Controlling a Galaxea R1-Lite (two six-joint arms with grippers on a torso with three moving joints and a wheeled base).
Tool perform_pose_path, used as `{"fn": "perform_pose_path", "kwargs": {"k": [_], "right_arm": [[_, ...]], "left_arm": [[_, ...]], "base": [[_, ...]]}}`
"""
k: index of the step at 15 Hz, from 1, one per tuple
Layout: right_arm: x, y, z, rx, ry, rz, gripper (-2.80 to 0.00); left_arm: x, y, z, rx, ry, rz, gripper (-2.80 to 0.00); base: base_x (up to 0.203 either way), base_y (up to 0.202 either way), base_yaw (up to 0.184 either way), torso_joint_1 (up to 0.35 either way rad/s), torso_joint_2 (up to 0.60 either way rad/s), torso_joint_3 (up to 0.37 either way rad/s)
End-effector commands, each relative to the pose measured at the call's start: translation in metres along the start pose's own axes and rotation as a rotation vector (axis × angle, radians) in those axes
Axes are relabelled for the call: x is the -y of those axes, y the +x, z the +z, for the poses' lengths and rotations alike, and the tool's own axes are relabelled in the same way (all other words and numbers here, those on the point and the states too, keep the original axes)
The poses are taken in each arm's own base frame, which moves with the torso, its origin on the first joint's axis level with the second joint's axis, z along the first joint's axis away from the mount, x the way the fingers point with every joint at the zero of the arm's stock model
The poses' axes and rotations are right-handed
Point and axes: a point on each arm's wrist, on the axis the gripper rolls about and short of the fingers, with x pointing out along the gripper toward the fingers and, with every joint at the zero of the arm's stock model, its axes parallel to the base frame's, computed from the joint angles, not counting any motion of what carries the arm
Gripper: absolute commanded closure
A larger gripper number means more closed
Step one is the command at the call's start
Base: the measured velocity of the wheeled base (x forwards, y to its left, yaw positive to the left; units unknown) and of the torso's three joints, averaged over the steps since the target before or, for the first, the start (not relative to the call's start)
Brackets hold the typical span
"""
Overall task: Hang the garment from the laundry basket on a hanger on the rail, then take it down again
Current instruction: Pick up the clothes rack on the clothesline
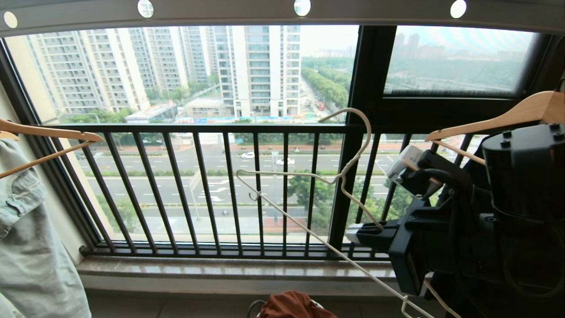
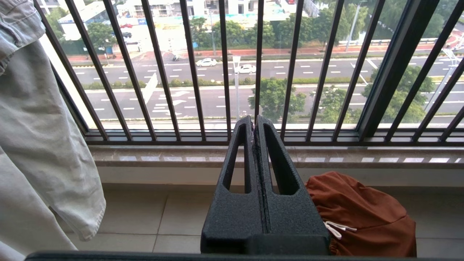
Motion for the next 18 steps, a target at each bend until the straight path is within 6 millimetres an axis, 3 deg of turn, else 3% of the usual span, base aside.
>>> {"fn": "perform_pose_path", "kwargs": {"k": [1, 12, 18], "right_arm": [[0.005, 0.013, -0.006, -0.044, 0.013, -0.004, 0.0], [0.009, 0.003, -0.004, -0.016, 0.016, -0.021, 0.0], [0.012, -0.003, -0.002, 0.0, 0.018, -0.036, 0.0]], "left_arm": [[0.0, 0.0, 0.0, -0.001, 0.0, 0.0, 0.0], [0.0, 0.0, 0.0, -0.001, 0.0, 0.0, 0.0], [0.0, 0.0, 0.0, -0.003, 0.0, 0.0, 0.0]], "base": [[0.0, 0.0, 0.0, 0.0, 0.0, 0.0], [0.0, 0.0, 0.0, 0.0, 0.0, 0.0], [0.0, 0.0, 0.0, -0.137, 0.3, 0.162]]}}
